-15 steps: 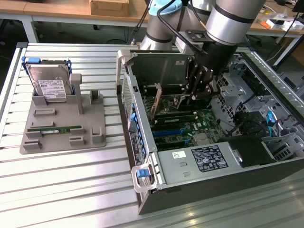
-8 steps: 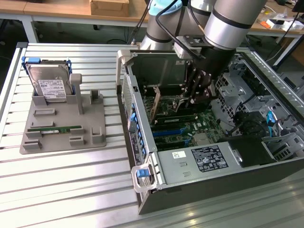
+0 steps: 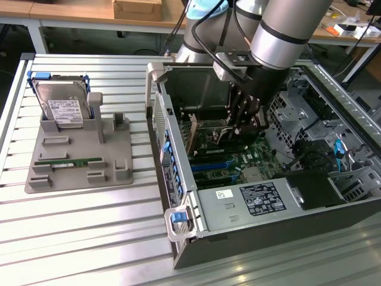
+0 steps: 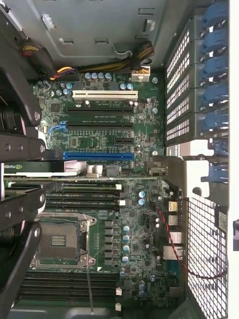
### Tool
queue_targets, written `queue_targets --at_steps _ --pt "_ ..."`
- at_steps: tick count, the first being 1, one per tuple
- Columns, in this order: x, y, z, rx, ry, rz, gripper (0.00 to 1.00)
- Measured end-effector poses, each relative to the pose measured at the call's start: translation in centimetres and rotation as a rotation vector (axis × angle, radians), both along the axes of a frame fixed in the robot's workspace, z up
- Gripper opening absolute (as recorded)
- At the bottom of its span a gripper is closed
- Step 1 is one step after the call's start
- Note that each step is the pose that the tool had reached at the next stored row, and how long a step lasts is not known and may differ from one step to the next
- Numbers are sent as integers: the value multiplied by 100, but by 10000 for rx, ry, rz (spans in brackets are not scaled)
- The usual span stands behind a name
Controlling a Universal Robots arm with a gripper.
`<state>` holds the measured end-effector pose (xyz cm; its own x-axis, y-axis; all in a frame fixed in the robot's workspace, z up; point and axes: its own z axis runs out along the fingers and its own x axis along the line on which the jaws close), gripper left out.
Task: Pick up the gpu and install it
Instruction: 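Insert the gpu into the slot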
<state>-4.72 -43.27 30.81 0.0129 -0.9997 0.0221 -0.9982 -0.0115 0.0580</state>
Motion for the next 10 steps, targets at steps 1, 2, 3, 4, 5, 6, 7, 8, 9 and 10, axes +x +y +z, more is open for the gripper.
queue_targets --at_steps 1,2,3,4,5,6,7,8,9,10 --pt "-5 -6 -32 0 0 0 26" --pt "-6 -9 -57 0 0 0 26" --pt "-7 -11 -85 1 0 0 26" --pt "-13 -13 -112 1 0 -2 26" --pt "-24 -13 -128 1 0 1 26" --pt "-40 -14 -142 0 0 2 26" --pt "-47 -14 -150 1 0 3 26" --pt "-53 -20 -161 0 1 21 26" --pt "-57 -29 -170 -2 1 34 26" --pt "-61 -37 -180 0 0 45 26"
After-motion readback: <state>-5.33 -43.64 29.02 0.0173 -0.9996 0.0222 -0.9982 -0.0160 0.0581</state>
